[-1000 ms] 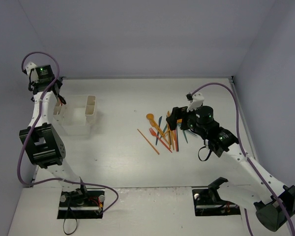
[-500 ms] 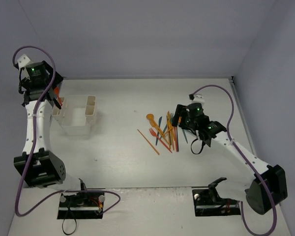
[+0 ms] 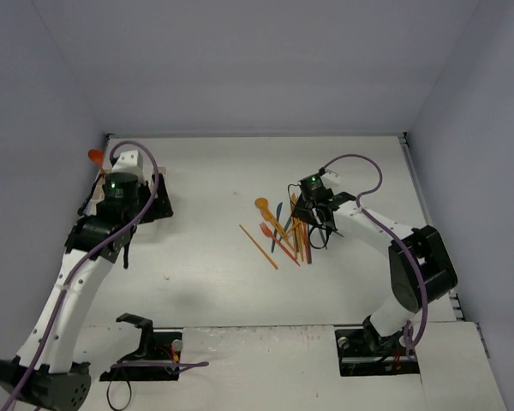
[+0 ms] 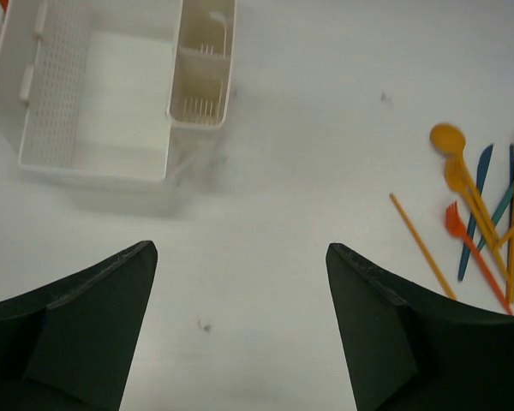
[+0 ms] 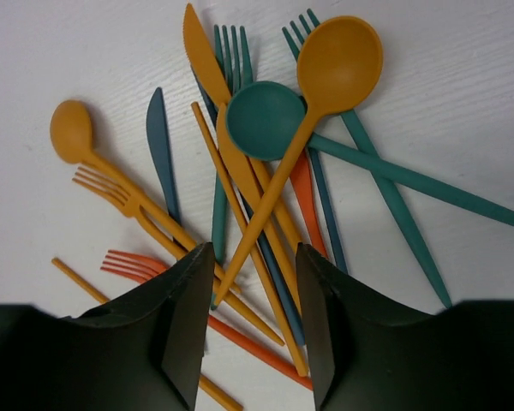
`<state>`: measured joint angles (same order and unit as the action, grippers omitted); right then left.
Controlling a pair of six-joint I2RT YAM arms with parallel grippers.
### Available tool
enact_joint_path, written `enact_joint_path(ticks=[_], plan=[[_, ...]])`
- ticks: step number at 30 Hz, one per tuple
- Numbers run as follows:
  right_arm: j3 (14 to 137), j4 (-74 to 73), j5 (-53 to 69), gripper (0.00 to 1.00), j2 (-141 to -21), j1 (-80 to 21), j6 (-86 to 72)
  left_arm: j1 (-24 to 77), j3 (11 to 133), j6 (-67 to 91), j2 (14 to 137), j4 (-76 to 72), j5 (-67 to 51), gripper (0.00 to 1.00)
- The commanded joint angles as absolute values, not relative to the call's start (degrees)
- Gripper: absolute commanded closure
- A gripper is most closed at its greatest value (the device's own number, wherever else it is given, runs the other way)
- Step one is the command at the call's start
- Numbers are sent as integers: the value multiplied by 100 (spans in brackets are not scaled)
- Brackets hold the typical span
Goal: Sort the eating utensils into containers
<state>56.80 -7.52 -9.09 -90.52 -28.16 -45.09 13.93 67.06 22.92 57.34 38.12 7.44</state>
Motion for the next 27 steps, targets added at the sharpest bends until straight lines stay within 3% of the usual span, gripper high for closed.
enact_joint_path(ticks=[1,8,21,27], plan=[[6154,-650,-1471,62,-9374,-2865,-4965,1517,6451,2226,5040,4282,537,23],[6240,-671,-1785,69,-9806,-2927,-5310,1578,6348,2329,4858,4438,379,23],[6205,-721,-1998,73,-10269,-2967,-5460,1831,6202,2338,4772,4479,296,23],[6239,-746,-2045,87,-10316,-2997,-5325,1871,6218,2295,4781,4474,289,23]])
